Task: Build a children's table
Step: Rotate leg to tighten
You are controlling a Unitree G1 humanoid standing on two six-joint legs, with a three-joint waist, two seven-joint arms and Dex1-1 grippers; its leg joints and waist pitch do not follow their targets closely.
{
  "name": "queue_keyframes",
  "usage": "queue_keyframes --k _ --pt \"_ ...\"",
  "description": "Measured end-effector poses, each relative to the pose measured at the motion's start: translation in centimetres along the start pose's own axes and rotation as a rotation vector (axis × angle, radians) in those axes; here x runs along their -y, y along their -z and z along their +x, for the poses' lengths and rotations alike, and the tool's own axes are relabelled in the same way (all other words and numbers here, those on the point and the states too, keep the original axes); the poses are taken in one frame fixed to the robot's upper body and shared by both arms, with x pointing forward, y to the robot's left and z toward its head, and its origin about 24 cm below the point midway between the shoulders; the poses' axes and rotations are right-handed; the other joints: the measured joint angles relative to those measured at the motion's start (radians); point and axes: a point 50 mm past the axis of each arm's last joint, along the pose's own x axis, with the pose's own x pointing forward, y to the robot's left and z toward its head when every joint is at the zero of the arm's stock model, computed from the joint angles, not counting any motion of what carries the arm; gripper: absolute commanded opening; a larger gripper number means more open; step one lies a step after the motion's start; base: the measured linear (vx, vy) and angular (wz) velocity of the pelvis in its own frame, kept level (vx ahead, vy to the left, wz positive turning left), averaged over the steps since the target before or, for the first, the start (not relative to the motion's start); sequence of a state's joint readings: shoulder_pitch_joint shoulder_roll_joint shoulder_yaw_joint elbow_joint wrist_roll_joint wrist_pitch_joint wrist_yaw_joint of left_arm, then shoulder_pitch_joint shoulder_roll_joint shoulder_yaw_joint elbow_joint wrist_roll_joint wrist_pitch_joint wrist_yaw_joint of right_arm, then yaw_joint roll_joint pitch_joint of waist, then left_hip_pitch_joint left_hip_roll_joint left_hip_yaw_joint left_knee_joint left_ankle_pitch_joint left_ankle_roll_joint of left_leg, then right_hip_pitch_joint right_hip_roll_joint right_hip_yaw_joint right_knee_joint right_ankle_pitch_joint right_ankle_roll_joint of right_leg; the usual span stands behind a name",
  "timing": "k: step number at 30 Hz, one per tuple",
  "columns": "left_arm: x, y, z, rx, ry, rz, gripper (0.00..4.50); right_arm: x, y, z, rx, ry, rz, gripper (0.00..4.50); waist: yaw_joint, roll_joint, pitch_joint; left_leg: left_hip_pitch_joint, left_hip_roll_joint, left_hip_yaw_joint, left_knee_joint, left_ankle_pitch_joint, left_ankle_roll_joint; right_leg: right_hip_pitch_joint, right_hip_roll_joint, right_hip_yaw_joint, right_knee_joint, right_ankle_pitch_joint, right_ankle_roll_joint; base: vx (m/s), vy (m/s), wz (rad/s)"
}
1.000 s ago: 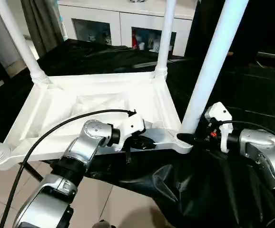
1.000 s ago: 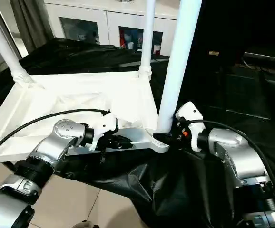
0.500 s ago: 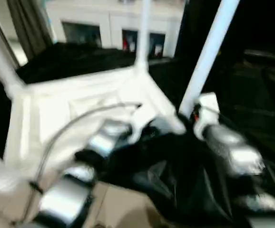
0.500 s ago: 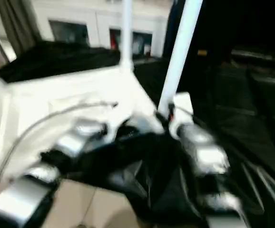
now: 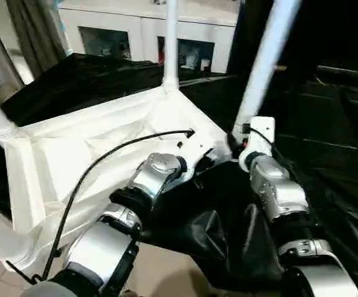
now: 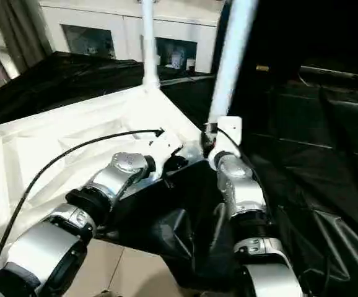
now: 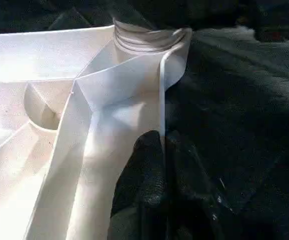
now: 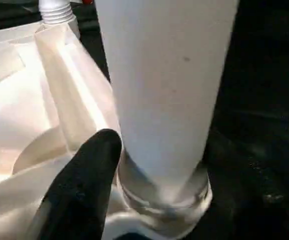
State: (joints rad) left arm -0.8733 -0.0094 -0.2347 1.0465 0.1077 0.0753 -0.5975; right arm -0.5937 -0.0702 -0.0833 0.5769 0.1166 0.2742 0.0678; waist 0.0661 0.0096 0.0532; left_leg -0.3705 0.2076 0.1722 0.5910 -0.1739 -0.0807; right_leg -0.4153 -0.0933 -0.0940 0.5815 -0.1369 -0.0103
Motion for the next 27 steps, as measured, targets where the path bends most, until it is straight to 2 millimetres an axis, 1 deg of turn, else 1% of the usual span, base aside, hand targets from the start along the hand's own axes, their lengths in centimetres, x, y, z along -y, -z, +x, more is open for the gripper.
queue_keyframes --k 2,3,4,5,6,7,9,11,12,14,15,16,18,21,25,27 --pt "0.0 0.0 0.0 0.006 0.018 0.005 0.0 0.5 -0.1 -0.3 0.001 -0.045 -0.037 3.13 0.002 0.0 0.0 -0.001 0.0 0.0 0.0 0.0 0.0 0.0 0.0 0.0 0.0 0.0 0.0 0.0 0.0 0.0" --pt "0.0 0.0 -0.1 0.007 0.029 0.007 0.0 1.0 -0.1 -0.5 -0.004 -0.078 -0.065 3.29 0.002 0.0 0.0 -0.001 0.0 0.0 0.0 0.0 0.0 0.0 0.0 0.0 0.0 0.001 -0.002 0.0 0.0 0.0" --pt "-0.2 0.0 -0.3 0.007 0.04 0.011 0.0 1.6 -0.1 -1.0 -0.01 -0.109 -0.099 3.29 0.004 0.001 0.001 -0.001 0.0 0.0 0.0 0.0 0.0 0.0 0.0 0.0 0.0 0.002 -0.003 0.0 0.0 0.0" --pt "-0.3 0.1 -0.4 0.007 0.052 0.014 0.0 2.0 -0.2 -1.3 -0.018 -0.143 -0.122 3.29 0.007 0.001 0.001 -0.001 0.0 0.0 0.0 0.0 0.0 0.0 0.0 0.0 0.0 0.002 -0.003 0.0 0.0 0.0" --pt "-0.5 0.1 -0.7 0.01 0.075 0.023 0.0 2.6 -0.4 -1.9 -0.028 -0.199 -0.161 3.41 0.013 0.002 0.001 -0.001 0.0 0.0 0.0 0.0 0.0 0.0 0.0 0.0 0.0 0.001 -0.002 0.0 0.0 0.0" --pt "-0.5 0.2 -0.8 0.012 0.092 0.029 0.0 3.0 -0.5 -2.3 -0.035 -0.231 -0.184 3.59 0.015 0.003 0.001 -0.001 0.0 0.0 0.0 0.0 0.0 -0.001 0.0 0.0 0.0 0.001 -0.002 0.0 0.0 0.0" --pt "-0.8 0.4 -1.3 0.019 0.129 0.049 0.0 3.9 -0.8 -3.2 -0.042 -0.293 -0.218 3.68 0.021 0.003 0.001 -0.002 0.0 0.0 -0.001 0.0 0.001 -0.001 0.0 0.0 0.0 0.001 -0.002 0.0 0.0 0.0" --pt "-1.0 0.6 -1.7 0.022 0.152 0.059 0.0 4.4 -1.2 -3.6 -0.044 -0.33 -0.237 3.87 0.024 0.004 0.002 -0.002 0.0 0.001 0.0 0.002 0.003 -0.002 0.0 0.0 0.0 0.001 -0.002 0.0 0.0 0.0" --pt "-0.8 0.5 -1.9 0.036 0.195 0.075 0.0 4.8 -1.3 -4.5 -0.05 -0.39 -0.275 4.0 0.028 0.006 0.002 -0.003 0.0 0.001 0.0 0.002 0.003 -0.002 0.0 0.0 -0.001 0.001 -0.002 0.0 0.0 0.0" --pt "-0.5 1.0 -2.6 0.048 0.281 0.088 0.0 5.7 -1.5 -6.0 -0.079 -0.478 -0.328 4.11 0.04 0.011 0.001 -0.002 0.0 0.001 -0.001 0.002 0.004 0.0 -0.001 0.001 -0.002 0.001 -0.002 0.0 0.0 0.0" --pt "-0.5 1.4 -3.0 0.049 0.318 0.091 0.0 6.1 -1.6 -6.6 -0.094 -0.503 -0.347 4.3 0.043 0.012 0.001 -0.002 0.0 0.002 0.0 0.002 0.004 0.0 -0.001 0.001 -0.002 0.001 -0.002 0.0 0.0 0.0" --pt "-0.4 1.5 -3.3 0.05 0.347 0.101 0.0 6.2 -1.6 -7.0 -0.11 -0.537 -0.351 4.3 0.045 0.012 0.001 -0.002 0.0 0.002 0.0 0.002 0.004 -0.001 -0.001 0.001 -0.002 0.001 -0.002 0.0 0.0 0.0" --pt "-0.2 1.7 -3.8 0.057 0.41 0.119 0.0 6.1 -1.6 -8.0 -0.141 -0.619 -0.363 4.46 0.051 0.014 0.001 -0.002 0.0 0.002 0.0 0.001 0.003 0.0 -0.001 0.001 -0.002 0.001 -0.002 0.0 0.0 0.0" --pt "0.1 2.2 -4.9 0.056 0.507 0.138 0.0 5.9 -1.3 -9.1 -0.201 -0.723 -0.382 4.46 0.058 0.015 0.001 -0.002 0.001 0.002 0.0 0.0 0.001 0.0 -0.001 0.001 -0.001 0.001 -0.002 0.0 0.0 0.0" --pt "0.7 2.1 -5.3 0.06 0.583 0.17 0.0 5.3 -0.9 -9.5 -0.23 -0.79 -0.371 4.46 0.062 0.015 0.001 -0.002 0.0 0.002 0.0 0.0 0.001 0.0 -0.001 0.001 -0.001 -0.001 0.001 0.0 0.0 0.0" --pt "0.6 1.9 -5.6 0.063 0.587 0.181 0.0 5.3 -0.8 -9.6 -0.238 -0.804 -0.368 4.2 0.06 0.015 0.001 -0.001 0.0 0.002 0.001 0.0 0.001 0.001 -0.001 0.001 -0.001 -0.001 0.001 0.0 0.0 0.0"
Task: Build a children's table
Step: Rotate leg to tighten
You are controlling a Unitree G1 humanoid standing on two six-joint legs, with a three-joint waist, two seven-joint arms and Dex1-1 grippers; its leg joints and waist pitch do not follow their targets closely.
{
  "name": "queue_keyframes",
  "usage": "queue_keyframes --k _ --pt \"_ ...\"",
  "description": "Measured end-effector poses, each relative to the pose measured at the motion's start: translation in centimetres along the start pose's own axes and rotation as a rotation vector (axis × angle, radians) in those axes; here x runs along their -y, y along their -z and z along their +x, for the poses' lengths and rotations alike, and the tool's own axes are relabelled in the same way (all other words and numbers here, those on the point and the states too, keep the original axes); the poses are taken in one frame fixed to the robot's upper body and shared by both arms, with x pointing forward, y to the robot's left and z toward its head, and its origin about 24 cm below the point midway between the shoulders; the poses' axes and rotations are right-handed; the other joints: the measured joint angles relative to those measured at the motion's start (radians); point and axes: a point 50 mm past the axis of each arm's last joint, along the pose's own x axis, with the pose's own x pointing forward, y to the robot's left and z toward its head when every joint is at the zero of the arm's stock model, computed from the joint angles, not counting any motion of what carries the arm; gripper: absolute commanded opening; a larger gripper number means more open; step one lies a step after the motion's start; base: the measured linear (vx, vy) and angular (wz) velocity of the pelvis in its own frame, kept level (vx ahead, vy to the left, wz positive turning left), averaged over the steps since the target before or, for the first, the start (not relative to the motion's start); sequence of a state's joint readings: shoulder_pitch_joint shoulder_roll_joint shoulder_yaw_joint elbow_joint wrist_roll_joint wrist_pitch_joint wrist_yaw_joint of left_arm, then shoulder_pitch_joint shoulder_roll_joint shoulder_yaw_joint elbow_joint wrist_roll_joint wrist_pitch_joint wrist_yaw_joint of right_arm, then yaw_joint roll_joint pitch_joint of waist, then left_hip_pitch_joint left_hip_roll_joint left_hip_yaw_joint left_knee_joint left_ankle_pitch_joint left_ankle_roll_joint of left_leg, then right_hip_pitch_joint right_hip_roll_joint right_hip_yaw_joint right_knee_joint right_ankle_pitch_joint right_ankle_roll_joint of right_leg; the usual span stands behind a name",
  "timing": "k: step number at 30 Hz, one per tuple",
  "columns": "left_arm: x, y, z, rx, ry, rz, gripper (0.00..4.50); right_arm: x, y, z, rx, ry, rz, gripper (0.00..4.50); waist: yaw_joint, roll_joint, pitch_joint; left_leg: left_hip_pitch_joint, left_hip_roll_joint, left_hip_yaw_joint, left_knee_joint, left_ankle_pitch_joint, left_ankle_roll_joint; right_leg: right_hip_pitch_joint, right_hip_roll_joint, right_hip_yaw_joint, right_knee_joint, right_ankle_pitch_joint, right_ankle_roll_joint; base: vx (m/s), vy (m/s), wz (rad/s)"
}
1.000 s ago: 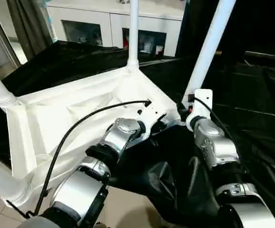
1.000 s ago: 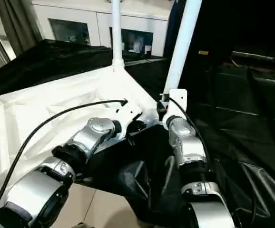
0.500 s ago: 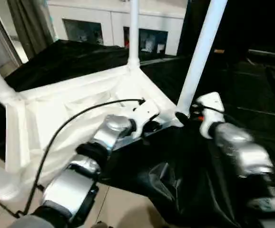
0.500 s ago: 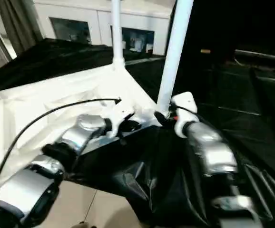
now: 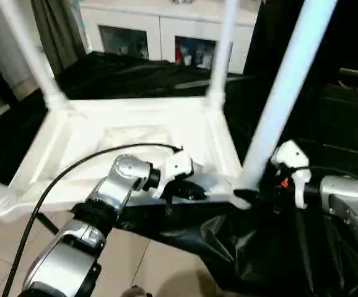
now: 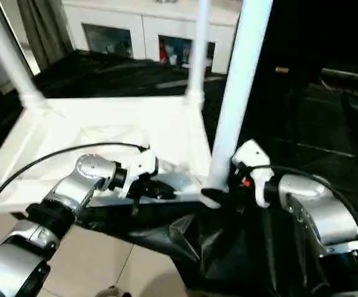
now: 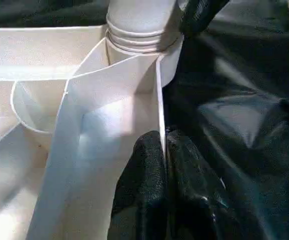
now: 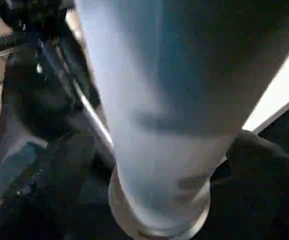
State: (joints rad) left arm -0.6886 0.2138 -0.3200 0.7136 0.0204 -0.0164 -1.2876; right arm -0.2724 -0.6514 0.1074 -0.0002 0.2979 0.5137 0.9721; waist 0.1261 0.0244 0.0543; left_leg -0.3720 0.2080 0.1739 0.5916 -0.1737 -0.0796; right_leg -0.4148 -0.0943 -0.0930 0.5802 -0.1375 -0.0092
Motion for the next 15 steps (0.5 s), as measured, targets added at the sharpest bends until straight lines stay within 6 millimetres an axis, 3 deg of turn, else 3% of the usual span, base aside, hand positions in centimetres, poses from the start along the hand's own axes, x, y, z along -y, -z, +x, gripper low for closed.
queue_keyframes --k 6,15 --pt "0.29 0.16 -0.47 -0.003 0.011 0.0 0.0 -0.43 -0.4 -0.28 0.003 -0.049 -0.014 3.74 -0.01 0.0 0.0 0.0 0.0 -0.001 0.0 0.0 0.0 0.0 0.0 -0.001 0.0 0.0 0.001 0.0 0.0 0.0" --pt "0.33 0.13 -0.8 -0.012 0.014 -0.001 0.0 -0.45 -0.32 -0.61 -0.006 -0.067 -0.015 2.9 -0.01 0.0 0.0 -0.001 0.0 -0.001 0.0 0.0 0.0 0.0 0.0 -0.001 0.0 0.0 0.001 0.0 0.0 0.0"
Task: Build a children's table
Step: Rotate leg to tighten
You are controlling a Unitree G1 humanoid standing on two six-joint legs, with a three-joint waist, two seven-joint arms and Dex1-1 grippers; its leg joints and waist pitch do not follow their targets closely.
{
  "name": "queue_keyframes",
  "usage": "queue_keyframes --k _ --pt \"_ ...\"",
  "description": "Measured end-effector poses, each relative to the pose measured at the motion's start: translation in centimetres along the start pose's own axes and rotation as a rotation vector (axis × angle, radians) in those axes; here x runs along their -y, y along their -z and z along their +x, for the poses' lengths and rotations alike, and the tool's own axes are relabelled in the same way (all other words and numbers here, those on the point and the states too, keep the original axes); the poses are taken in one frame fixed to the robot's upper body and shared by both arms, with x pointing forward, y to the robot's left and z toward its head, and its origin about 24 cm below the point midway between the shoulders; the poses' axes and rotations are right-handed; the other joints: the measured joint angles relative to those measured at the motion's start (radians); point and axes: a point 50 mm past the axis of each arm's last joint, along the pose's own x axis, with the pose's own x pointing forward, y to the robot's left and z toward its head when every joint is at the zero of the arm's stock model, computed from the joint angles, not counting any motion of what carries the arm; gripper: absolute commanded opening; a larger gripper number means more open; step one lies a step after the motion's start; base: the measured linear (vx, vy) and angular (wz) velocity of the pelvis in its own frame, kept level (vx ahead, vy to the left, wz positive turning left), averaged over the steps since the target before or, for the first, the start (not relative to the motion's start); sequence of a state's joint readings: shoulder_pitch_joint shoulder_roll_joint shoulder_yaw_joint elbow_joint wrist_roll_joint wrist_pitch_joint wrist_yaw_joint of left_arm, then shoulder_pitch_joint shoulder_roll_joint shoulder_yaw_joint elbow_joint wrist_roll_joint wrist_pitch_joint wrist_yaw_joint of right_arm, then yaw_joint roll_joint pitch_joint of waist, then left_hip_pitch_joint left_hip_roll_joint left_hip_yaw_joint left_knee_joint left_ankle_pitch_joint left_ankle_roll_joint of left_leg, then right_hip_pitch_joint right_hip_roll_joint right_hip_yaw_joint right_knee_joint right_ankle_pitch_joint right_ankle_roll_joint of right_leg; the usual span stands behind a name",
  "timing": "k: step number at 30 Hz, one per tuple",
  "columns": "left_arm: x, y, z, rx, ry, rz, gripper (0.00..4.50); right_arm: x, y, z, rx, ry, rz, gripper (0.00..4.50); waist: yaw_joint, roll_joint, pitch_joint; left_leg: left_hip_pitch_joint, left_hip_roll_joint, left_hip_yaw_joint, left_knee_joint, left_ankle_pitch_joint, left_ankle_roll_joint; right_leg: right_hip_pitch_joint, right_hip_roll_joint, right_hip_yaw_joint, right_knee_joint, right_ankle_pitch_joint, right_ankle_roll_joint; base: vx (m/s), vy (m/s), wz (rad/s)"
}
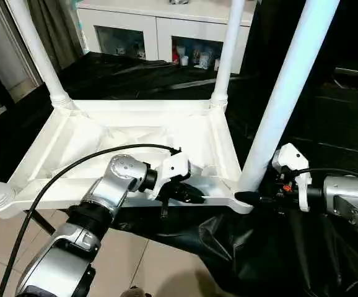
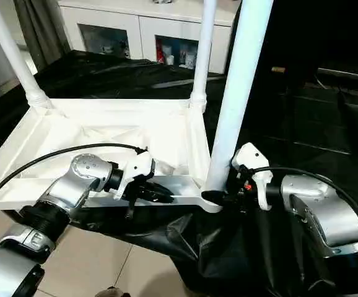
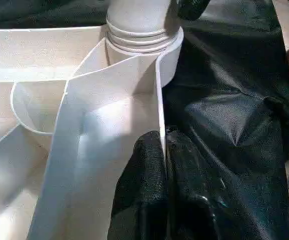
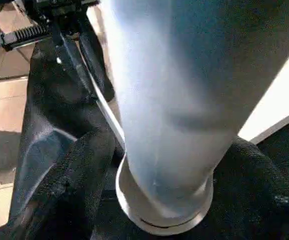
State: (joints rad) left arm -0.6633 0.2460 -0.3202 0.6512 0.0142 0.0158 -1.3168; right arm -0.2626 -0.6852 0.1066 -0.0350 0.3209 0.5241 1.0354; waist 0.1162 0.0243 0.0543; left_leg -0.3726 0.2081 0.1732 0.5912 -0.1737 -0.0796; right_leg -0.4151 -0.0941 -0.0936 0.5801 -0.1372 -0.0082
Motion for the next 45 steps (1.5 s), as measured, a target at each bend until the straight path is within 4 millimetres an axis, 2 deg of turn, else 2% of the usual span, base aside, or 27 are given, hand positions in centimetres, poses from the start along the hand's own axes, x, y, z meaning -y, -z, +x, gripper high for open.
queue_keyframes --k 2,4,6,7,10,14,19,23,28,30,34,39,40,45 --pt "0.1 0.1 0.0 -0.002 0.001 -0.003 0.0 0.0 0.1 -0.1 -0.003 0.002 0.003 2.86 0.0 0.0 0.0 0.0 0.0 0.0 0.0 0.0 0.0 0.0 0.0 0.0 0.0 0.0 0.0 0.0 0.0 0.0" --pt "0.2 0.3 0.0 -0.004 0.007 -0.009 0.0 -0.1 0.5 -0.1 -0.005 0.0 0.016 2.49 0.0 0.0 0.0 0.0 0.0 0.0 0.0 0.0 0.0 0.0 0.0 0.0 0.0 0.0 0.0 0.0 0.0 0.0" --pt "0.3 0.6 0.0 -0.005 0.01 -0.017 0.0 -0.2 0.6 -0.1 -0.007 -0.001 0.021 2.45 -0.001 0.0 0.0 0.0 0.0 0.0 0.0 0.0 0.0 0.0 0.0 0.0 0.0 0.0 0.0 0.0 0.0 0.0" --pt "0.4 0.7 -0.1 -0.006 0.01 -0.019 0.0 -0.2 0.7 -0.1 -0.006 -0.002 0.023 2.22 -0.001 0.0 0.0 0.0 0.0 0.0 0.0 0.0 0.0 0.0 0.0 0.0 0.0 0.0 0.0 0.0 0.0 0.0" --pt "0.4 0.6 -0.1 -0.006 0.009 -0.015 0.0 -0.2 0.6 0.0 0.001 -0.002 0.022 2.07 -0.001 0.0 0.0 0.0 0.0 0.0 0.0 0.0 0.0 0.0 0.0 0.0 0.0 0.0 0.0 0.0 0.0 0.0" --pt "0.4 0.5 -0.2 -0.006 0.007 -0.011 0.0 -0.2 0.6 0.1 0.015 0.001 0.03 2.01 -0.002 0.0 0.0 0.0 0.0 0.0 0.0 0.0 0.0 0.0 0.0 0.0 0.0 0.0 0.0 0.0 0.0 0.0" --pt "0.1 0.7 -0.6 -0.013 -0.044 -0.017 0.0 0.0 0.9 1.2 0.076 0.045 0.064 1.99 -0.007 -0.001 0.0 0.002 0.0 0.0 0.0 0.0 0.0 0.001 0.0 0.0 0.0 0.0 0.0 0.0 0.0 0.0" --pt "-1.0 1.0 -0.4 -0.032 -0.194 -0.059 0.0 1.1 0.9 3.6 0.143 0.216 0.121 1.99 -0.029 -0.001 0.0 0.002 0.0 0.0 0.001 0.0 0.0 0.001 0.0 -0.001 0.0 0.0 0.0 0.0 0.0 0.0" --pt "-2.2 0.5 1.3 -0.047 -0.348 -0.116 0.0 2.3 0.8 6.3 0.206 0.461 0.235 1.98 -0.047 -0.003 0.0 0.003 0.0 -0.001 0.003 0.0 0.0 0.001 0.0 -0.001 -0.002 0.0 0.0 0.0 0.0 0.0" --pt "-3.0 0.0 2.4 -0.044 -0.448 -0.165 0.0 3.0 0.1 8.2 0.227 0.604 0.288 1.98 -0.054 -0.004 -0.001 0.003 0.0 -0.002 0.003 0.0 0.0 0.001 0.0 -0.001 -0.001 0.0 0.0 0.0 0.0 0.0" --pt "-3.7 -0.9 4.2 -0.057 -0.553 -0.195 0.0 3.9 -0.8 10.1 0.239 0.786 0.341 1.98 -0.055 -0.005 -0.001 0.003 -0.001 -0.002 0.003 0.0 0.0 0.002 0.0 -0.001 -0.002 0.001 0.0 0.0 0.0 0.0" --pt "-3.8 -1.4 4.9 -0.053 -0.586 -0.192 0.0 4.3 -1.2 10.6 0.256 0.851 0.353 1.98 -0.053 -0.005 -0.001 0.002 -0.001 -0.001 0.002 0.0 0.0 0.002 0.0 -0.001 -0.001 0.003 -0.004 0.0 0.0 0.0" --pt "-3.9 -1.4 4.9 -0.051 -0.586 -0.19 0.0 4.3 -1.2 10.6 0.259 0.852 0.351 2.54 -0.053 -0.005 -0.001 0.002 -0.001 -0.001 0.002 0.0 0.0 0.002 0.0 -0.001 -0.001 0.003 -0.005 0.0 0.0 0.0" --pt "-3.9 -1.3 4.7 -0.048 -0.588 -0.181 0.0 4.1 -1.2 10.9 0.282 0.836 0.349 2.95 -0.054 -0.005 -0.001 0.001 -0.001 -0.001 0.002 0.0 0.0 0.001 0.0 -0.001 -0.001 0.003 -0.005 0.0 0.0 0.0"
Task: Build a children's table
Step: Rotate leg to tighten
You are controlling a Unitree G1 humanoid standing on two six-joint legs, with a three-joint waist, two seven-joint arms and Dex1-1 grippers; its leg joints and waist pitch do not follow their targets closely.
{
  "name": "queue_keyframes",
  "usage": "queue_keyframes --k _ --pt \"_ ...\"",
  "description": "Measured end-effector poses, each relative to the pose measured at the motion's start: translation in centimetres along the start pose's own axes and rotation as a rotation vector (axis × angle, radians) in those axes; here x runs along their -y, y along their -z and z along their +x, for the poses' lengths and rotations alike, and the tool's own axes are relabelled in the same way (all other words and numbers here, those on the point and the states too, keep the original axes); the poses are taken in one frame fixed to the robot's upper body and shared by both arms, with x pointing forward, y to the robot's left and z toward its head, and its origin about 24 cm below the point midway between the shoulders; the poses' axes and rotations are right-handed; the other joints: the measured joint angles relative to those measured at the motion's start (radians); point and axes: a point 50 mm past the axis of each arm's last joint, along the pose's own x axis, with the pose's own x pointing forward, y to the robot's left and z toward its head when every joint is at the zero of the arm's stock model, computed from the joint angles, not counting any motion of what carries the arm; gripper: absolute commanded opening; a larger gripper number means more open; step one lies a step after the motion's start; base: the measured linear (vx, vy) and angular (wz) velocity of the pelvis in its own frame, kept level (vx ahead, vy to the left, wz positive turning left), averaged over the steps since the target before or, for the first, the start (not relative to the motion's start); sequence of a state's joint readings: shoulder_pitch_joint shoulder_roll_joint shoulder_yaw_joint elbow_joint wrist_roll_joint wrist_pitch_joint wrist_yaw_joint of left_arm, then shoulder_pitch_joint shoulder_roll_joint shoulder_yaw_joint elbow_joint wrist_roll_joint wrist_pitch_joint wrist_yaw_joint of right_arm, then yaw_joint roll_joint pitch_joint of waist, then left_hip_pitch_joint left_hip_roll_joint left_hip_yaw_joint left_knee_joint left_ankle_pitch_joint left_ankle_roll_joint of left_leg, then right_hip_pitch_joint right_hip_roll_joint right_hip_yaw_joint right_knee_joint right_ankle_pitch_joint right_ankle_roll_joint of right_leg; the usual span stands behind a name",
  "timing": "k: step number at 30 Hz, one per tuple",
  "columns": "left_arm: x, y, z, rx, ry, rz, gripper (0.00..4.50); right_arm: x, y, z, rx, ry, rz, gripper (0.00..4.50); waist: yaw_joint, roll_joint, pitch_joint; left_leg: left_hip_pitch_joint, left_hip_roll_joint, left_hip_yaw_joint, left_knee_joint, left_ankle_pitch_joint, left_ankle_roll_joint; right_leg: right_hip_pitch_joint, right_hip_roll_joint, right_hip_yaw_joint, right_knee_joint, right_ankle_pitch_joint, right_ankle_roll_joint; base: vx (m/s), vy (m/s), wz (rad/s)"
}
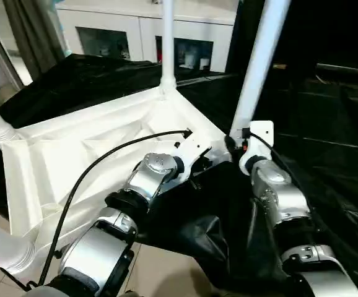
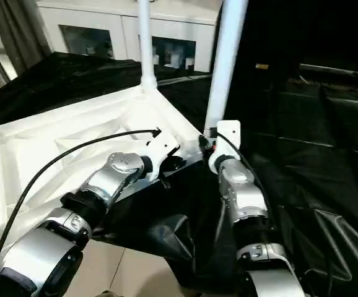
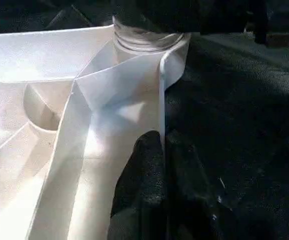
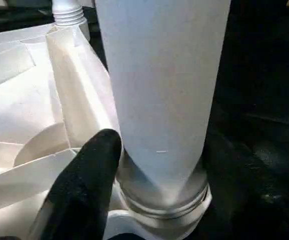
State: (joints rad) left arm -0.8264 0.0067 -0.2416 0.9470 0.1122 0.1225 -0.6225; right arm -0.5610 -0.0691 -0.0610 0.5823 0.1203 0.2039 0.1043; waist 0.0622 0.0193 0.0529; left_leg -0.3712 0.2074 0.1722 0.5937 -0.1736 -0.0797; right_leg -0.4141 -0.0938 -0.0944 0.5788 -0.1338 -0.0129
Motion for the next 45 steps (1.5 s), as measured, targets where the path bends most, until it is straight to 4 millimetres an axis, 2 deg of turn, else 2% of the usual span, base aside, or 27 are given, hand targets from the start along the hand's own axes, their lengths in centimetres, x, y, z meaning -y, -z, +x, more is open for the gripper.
queue_keyframes --k 4,8,10,12,17,18,19,25,32,34,38,39,45 --pt "-0.2 0.1 -0.3 0.011 0.03 0.015 0.0 1.0 -0.2 -0.6 0.0 -0.094 -0.034 3.21 0.001 0.0 0.001 -0.001 0.0 0.0 0.0 0.0 0.0 -0.001 0.0 0.0 0.0 -0.001 0.001 0.0 0.0 0.0" --pt "-0.5 0.2 -0.7 0.016 0.067 0.031 0.0 2.8 -0.6 -2.3 -0.008 -0.219 -0.119 3.55 0.009 0.0 0.001 -0.002 0.0 0.0 -0.002 0.001 0.001 -0.003 0.0 0.0 0.0 -0.001 0.001 0.0 0.0 0.0" --pt "-0.8 0.2 -1.1 0.023 0.092 0.043 0.0 3.6 -0.9 -3.5 -0.025 -0.304 -0.172 3.65 0.018 0.0 0.001 -0.003 0.0 0.0 -0.002 0.003 0.005 -0.004 0.0 0.0 0.0 -0.001 0.001 0.0 0.0 0.0" --pt "-0.8 0.4 -1.5 0.03 0.134 0.054 0.0 4.6 -1.1 -4.7 -0.044 -0.377 -0.207 3.96 0.026 0.001 0.001 -0.003 0.0 0.001 -0.002 0.003 0.005 -0.004 0.0 0.0 0.0 -0.001 0.001 0.0 0.0 0.0" --pt "-0.8 1.2 -3.1 0.054 0.276 0.088 0.0 6.1 -1.9 -7.7 -0.119 -0.575 -0.296 4.1 0.035 0.002 0.002 -0.003 0.0 0.0 -0.003 0.003 0.005 -0.004 0.0 0.0 0.0 -0.001 0.002 0.0 0.0 0.0" --pt "-0.6 1.4 -3.5 0.056 0.322 0.095 0.0 6.3 -1.9 -8.4 -0.149 -0.617 -0.31 4.4 0.04 0.002 0.002 -0.002 0.0 0.0 -0.002 0.003 0.005 -0.003 0.0 0.0 0.0 -0.001 0.002 0.0 0.0 0.0" --pt "-0.4 1.7 -3.6 0.052 0.351 0.097 0.0 6.5 -2.0 -8.7 -0.163 -0.638 -0.316 4.46 0.043 0.002 0.002 -0.002 0.0 0.0 -0.002 0.003 0.005 -0.003 0.0 0.0 0.0 -0.001 0.002 0.0 0.0 0.0" --pt "0.6 1.9 -4.7 0.056 0.502 0.145 0.0 6.4 -2.4 -10.1 -0.202 -0.751 -0.325 4.46 0.06 0.003 0.002 -0.002 0.001 0.001 -0.003 0.001 0.001 -0.002 -0.001 0.001 0.0 -0.003 0.005 0.0 0.0 0.0" --pt "0.4 2.1 -5.5 0.057 0.52 0.154 0.0 6.9 -2.0 -10.7 -0.255 -0.78 -0.315 4.46 0.051 0.002 0.002 -0.002 0.001 0.001 -0.003 0.001 0.001 -0.001 -0.001 0.0 0.0 -0.003 0.006 0.0 0.0 0.0" --pt "0.4 2.1 -5.6 0.059 0.526 0.158 0.0 6.9 -2.1 -10.8 -0.262 -0.788 -0.313 4.17 0.052 0.002 0.002 -0.002 0.001 0.001 -0.003 0.001 0.001 -0.001 -0.001 0.0 0.0 -0.003 0.006 0.0 0.0 0.0" --pt "0.5 2.3 -5.8 0.053 0.537 0.15 0.0 6.9 -2.2 -10.7 -0.257 -0.787 -0.315 3.97 0.053 0.002 0.002 -0.002 0.0 0.001 -0.002 0.001 0.002 -0.001 -0.001 0.001 0.0 -0.003 0.006 0.0 0.0 0.0" --pt "0.6 2.3 -5.8 0.052 0.537 0.149 0.0 6.9 -2.2 -10.6 -0.253 -0.784 -0.315 3.73 0.053 0.002 0.002 -0.003 0.0 0.001 -0.002 0.001 0.002 -0.001 -0.001 0.001 0.0 -0.003 0.006 0.0 0.0 0.0" --pt "0.5 2.2 -5.8 0.055 0.536 0.155 0.0 6.7 -2.1 -10.3 -0.233 -0.776 -0.313 3.28 0.053 0.002 0.002 -0.003 0.001 0.001 -0.002 0.001 0.002 -0.001 -0.001 0.0 0.0 -0.003 0.006 0.0 0.0 0.0"
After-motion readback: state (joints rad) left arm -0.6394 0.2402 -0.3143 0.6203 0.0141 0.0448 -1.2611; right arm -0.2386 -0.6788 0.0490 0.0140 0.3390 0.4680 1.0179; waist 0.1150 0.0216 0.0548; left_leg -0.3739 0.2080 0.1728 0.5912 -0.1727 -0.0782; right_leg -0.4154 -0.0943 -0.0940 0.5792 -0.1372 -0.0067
